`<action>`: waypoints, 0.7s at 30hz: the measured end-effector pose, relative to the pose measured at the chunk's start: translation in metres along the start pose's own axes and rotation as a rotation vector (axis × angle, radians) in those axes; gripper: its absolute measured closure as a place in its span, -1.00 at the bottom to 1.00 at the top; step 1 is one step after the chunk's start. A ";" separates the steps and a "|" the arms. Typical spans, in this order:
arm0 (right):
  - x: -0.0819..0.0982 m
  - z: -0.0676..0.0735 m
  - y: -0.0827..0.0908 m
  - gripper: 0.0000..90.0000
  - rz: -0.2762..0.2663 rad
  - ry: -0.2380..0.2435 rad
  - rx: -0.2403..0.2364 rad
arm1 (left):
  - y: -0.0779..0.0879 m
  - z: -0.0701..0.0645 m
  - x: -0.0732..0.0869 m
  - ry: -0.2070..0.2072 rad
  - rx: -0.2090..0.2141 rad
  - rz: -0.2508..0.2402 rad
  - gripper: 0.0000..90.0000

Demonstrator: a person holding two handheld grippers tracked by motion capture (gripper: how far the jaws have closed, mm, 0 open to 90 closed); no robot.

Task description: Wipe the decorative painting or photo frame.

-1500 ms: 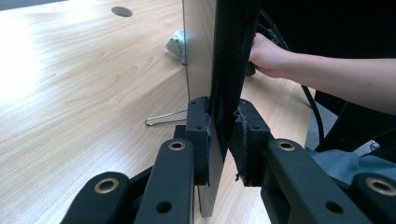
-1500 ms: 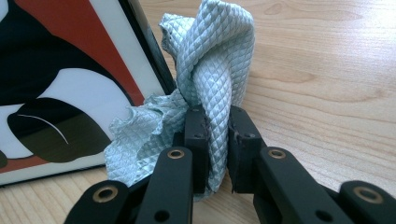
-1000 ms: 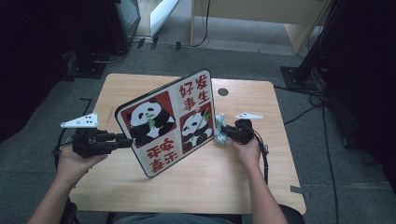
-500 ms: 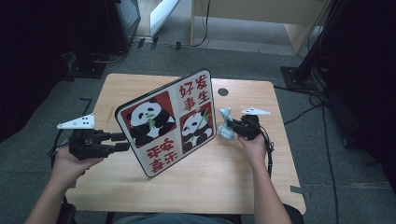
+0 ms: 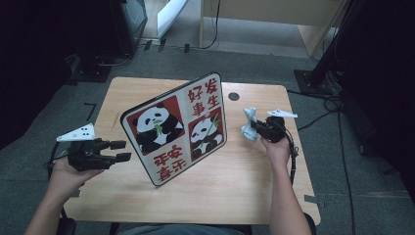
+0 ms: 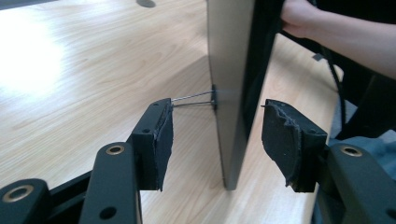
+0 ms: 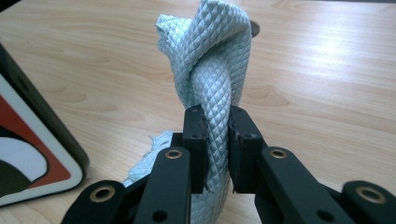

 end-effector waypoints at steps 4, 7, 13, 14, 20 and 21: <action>0.000 -0.007 0.001 0.77 -0.023 -0.013 0.003 | -0.003 0.007 0.006 -0.009 -0.023 0.013 -0.03; 0.001 -0.012 0.000 0.77 -0.022 -0.014 0.018 | -0.007 0.013 0.011 -0.011 -0.043 0.023 -0.03; 0.006 -0.022 -0.005 0.75 -0.008 -0.029 0.038 | -0.017 0.028 0.015 -0.007 -0.068 0.033 -0.03; 0.006 -0.023 -0.006 0.75 -0.007 -0.027 0.041 | -0.019 0.031 0.015 -0.002 -0.068 0.033 -0.03; 0.009 -0.028 -0.011 0.74 0.008 -0.015 0.074 | -0.024 0.052 0.019 0.033 -0.133 0.037 -0.02; 0.009 -0.030 -0.012 0.73 0.008 -0.030 0.069 | -0.024 0.054 0.019 0.042 -0.137 0.040 -0.02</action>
Point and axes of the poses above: each handheld gripper's, and its own axes: y roughly backward along the jaws, x roughly out of its underside, z roughly to its left, the point moved 4 cm from there along -y, roughly forward along the jaws, and after that the axes turned 4 degrees about z, right-handed, at the moved point
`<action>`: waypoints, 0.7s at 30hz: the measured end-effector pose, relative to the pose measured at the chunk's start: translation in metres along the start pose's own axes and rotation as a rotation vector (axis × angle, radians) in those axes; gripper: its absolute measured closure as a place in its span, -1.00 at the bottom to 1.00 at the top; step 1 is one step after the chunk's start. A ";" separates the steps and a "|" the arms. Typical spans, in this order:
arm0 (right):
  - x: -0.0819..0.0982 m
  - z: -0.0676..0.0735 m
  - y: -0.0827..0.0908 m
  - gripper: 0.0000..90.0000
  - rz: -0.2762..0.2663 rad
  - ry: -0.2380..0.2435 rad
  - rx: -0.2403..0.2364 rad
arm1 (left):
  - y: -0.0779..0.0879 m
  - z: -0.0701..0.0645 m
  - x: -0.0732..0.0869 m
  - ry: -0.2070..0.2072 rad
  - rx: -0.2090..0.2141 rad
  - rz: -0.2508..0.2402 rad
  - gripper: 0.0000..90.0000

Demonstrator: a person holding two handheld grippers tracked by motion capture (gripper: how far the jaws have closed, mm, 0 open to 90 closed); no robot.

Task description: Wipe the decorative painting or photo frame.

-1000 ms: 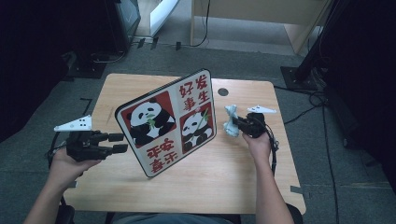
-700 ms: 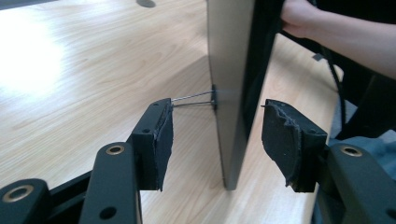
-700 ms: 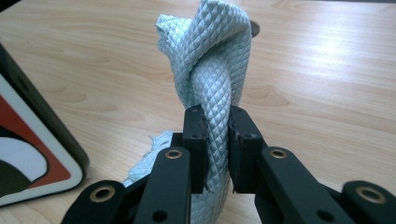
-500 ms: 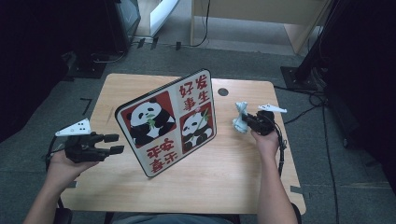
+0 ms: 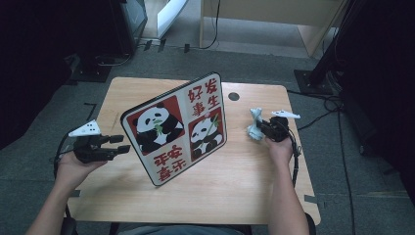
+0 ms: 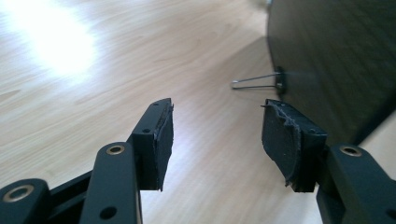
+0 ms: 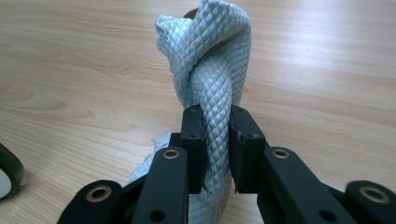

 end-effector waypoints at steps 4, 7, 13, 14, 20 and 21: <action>0.003 0.000 -0.006 0.71 0.031 -0.004 -0.005 | -0.008 0.010 0.001 0.018 -0.009 0.012 -0.02; 0.005 0.001 -0.011 0.70 0.045 0.008 0.004 | -0.012 0.016 0.000 0.039 -0.019 0.004 -0.02; 0.009 -0.003 -0.015 0.59 0.067 -0.016 0.017 | -0.014 0.029 0.000 0.081 -0.040 -0.028 -0.02; 0.009 -0.003 -0.015 0.54 0.066 -0.021 0.019 | -0.016 0.031 0.000 0.084 -0.042 -0.016 -0.02; 0.007 -0.005 -0.007 0.41 0.040 -0.056 0.010 | -0.031 0.041 0.003 0.091 -0.049 0.041 -0.02; 0.007 -0.004 -0.006 0.39 0.042 -0.059 0.011 | -0.033 0.041 0.003 0.091 -0.050 0.049 -0.02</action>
Point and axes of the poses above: each handheld gripper's, and its own axes: y roughly backward along the jaws, x roughly out of its underside, z roughly to its left, the point moved 4 cm from there along -y, roughly forward along the jaws, and after that the axes turned 4 degrees about z, right-handed, at the moved point
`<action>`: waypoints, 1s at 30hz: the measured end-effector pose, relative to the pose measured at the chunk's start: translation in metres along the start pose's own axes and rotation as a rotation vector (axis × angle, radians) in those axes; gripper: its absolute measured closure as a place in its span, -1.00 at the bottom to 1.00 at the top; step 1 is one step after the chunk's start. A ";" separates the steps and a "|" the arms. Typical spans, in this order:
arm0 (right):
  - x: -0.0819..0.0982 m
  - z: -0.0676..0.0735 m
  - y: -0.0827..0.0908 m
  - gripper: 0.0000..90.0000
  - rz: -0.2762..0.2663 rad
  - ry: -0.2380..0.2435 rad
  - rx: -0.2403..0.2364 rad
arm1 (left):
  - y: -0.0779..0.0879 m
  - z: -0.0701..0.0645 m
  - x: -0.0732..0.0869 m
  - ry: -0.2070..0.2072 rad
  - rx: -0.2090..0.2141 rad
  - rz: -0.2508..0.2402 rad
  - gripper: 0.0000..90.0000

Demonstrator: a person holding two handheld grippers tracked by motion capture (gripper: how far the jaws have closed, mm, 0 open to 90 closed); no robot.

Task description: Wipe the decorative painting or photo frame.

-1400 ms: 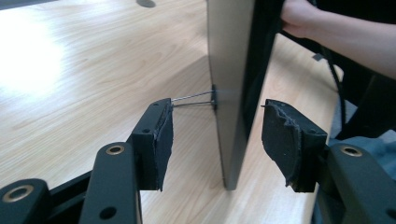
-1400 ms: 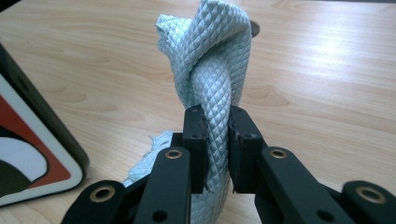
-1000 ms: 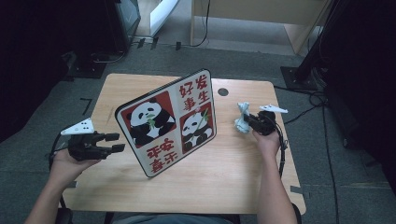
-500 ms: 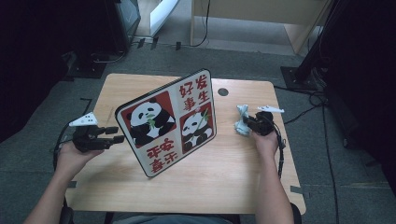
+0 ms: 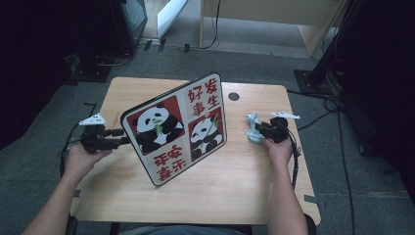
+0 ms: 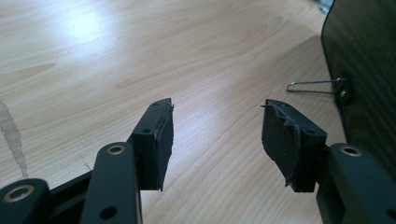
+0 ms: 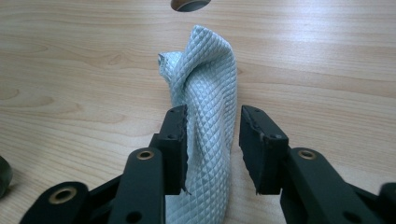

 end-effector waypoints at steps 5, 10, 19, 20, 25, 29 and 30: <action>0.003 0.000 0.009 0.35 -0.020 -0.006 0.005 | -0.007 0.001 -0.003 -0.001 -0.007 0.011 -0.02; 0.010 0.001 0.021 0.31 -0.026 -0.007 0.011 | -0.016 0.003 -0.009 0.010 -0.021 0.001 -0.02; 0.025 0.011 0.038 0.24 -0.029 0.036 0.027 | -0.033 0.013 -0.013 0.041 -0.071 0.021 -0.11; 0.026 0.012 0.039 0.24 -0.023 0.034 0.029 | -0.036 0.014 -0.012 0.041 -0.077 0.030 -0.12; 0.034 0.015 0.046 0.23 -0.017 0.051 0.049 | -0.046 0.021 -0.011 0.022 -0.106 0.053 -0.13; 0.042 0.020 0.049 0.18 -0.019 0.077 0.061 | -0.052 0.028 -0.009 0.014 -0.133 0.041 -0.15; 0.044 0.021 0.050 0.17 -0.019 0.079 0.062 | -0.053 0.029 -0.008 0.016 -0.134 0.042 -0.16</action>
Point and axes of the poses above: each handheld gripper's, and its own axes: y roughly backward along the jaws, x roughly out of its underside, z roughly to its left, the point moved 4 cm from there along -y, roughly forward along the jaws, and after that the axes turned 4 degrees about z, right-handed, at the moved point
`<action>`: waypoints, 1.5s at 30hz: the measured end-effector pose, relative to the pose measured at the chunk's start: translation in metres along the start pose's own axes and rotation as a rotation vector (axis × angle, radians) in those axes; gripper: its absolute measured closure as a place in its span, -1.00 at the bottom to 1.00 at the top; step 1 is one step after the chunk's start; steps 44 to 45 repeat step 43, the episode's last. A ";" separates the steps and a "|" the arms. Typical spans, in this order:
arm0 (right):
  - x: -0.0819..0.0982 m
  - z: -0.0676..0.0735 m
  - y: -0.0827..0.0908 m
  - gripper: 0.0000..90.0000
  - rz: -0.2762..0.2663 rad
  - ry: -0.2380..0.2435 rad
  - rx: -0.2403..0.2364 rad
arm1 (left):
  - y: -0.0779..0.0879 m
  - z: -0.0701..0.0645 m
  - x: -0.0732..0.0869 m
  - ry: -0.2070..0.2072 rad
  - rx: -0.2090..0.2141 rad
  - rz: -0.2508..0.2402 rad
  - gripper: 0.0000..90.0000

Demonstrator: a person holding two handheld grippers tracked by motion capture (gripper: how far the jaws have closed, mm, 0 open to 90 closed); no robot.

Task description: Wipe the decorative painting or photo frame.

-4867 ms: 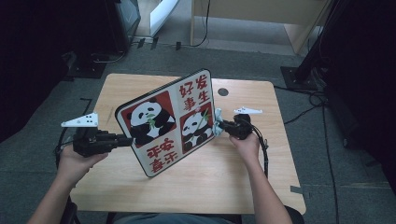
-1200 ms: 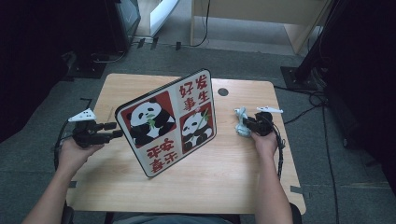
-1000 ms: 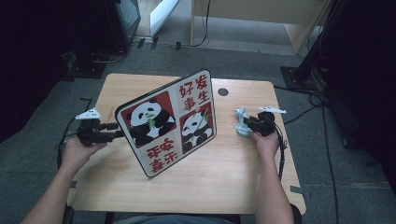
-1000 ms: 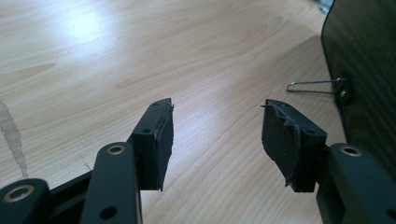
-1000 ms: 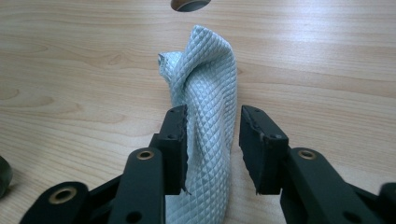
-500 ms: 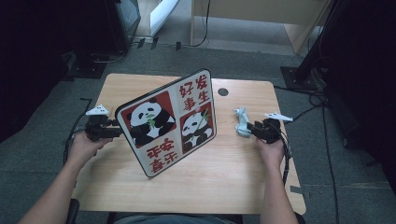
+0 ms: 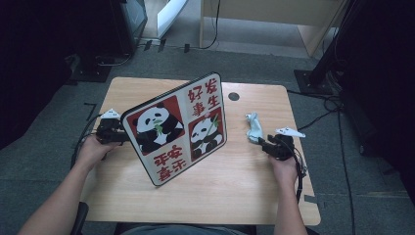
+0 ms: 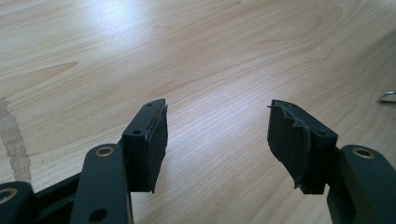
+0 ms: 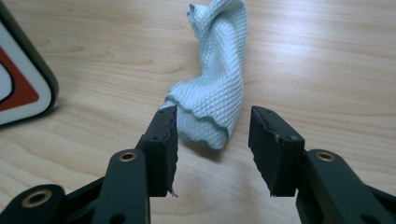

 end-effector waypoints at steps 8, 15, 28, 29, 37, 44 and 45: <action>0.015 0.008 0.005 0.15 0.013 -0.025 -0.009 | -0.005 0.005 0.003 -0.012 -0.028 0.008 -0.19; 0.029 0.013 0.003 0.13 0.042 -0.001 -0.008 | -0.010 0.008 0.008 -0.042 -0.065 0.038 -0.22; 0.042 0.023 -0.002 -0.20 0.048 0.124 -0.008 | -0.017 0.012 0.015 -0.094 -0.078 0.042 -0.37; 0.042 0.024 -0.002 -0.27 0.053 0.130 -0.015 | -0.018 0.012 0.015 -0.106 -0.081 0.040 -0.37; 0.043 0.027 -0.003 -0.61 0.078 0.139 -0.014 | -0.021 0.011 0.017 -0.140 -0.079 0.023 -0.52; 0.043 0.024 -0.005 -0.76 0.091 0.116 0.017 | -0.021 0.011 0.017 -0.141 -0.081 0.024 -0.58; 0.043 0.024 -0.005 -0.76 0.091 0.116 0.017 | -0.021 0.011 0.017 -0.141 -0.081 0.024 -0.58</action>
Point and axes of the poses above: each handheld gripper's, and its own axes: y roughly backward along the jaws, x roughly out of its underside, z roughly to its left, the point moved 4 cm from there along -y, roughly forward along the jaws, and after that the axes turned 4 degrees about z, right-handed, at the moved point
